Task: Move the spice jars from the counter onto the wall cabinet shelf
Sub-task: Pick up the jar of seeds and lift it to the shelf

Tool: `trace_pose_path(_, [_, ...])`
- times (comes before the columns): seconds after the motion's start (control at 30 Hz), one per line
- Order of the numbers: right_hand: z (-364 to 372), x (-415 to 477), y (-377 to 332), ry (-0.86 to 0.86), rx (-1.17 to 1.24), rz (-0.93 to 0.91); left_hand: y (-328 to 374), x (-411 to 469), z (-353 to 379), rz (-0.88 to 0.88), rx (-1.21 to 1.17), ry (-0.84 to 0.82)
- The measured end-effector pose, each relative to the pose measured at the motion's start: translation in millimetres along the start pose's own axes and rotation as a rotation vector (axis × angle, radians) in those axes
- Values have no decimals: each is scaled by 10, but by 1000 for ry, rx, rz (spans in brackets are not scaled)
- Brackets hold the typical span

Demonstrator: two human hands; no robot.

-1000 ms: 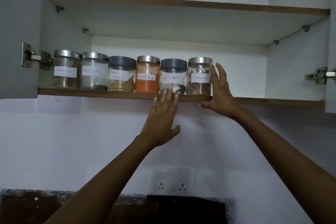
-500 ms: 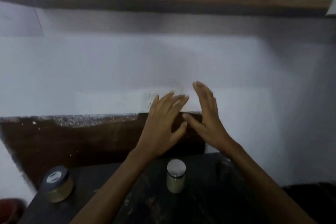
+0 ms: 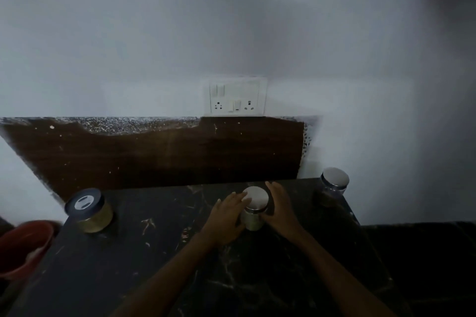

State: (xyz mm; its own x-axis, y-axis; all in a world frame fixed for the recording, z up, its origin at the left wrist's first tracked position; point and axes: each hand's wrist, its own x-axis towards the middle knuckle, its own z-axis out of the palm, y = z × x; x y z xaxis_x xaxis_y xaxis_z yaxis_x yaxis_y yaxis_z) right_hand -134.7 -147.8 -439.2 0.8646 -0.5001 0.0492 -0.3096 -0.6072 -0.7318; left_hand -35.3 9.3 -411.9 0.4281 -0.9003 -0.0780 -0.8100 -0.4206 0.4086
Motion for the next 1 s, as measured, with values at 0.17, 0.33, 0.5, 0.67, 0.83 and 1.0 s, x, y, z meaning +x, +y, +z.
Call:
trace_pose_path(0.17, [260,172,167,-114,186,122,-26,123,214,-54,96,-175])
trace_pose_path(0.33, [370,224,228,-35,257,162,-136,161,293,-34,94,-201])
trace_pose_path(0.5, [213,181,200,-80,320,176,-161,113,135,-46,-99,5])
trace_pose_path(0.67, [-248,-25,-50,-171,481,198,-273,-106,-142,17,-171,104])
trace_pose_path(0.83, [-637,-362,-406,-289,529,157,72,-553,-268,137,-96,-1])
trace_pose_path(1.0, [-792,-683,-676,-374,537,134,343,-878,-221,270,-334,21])
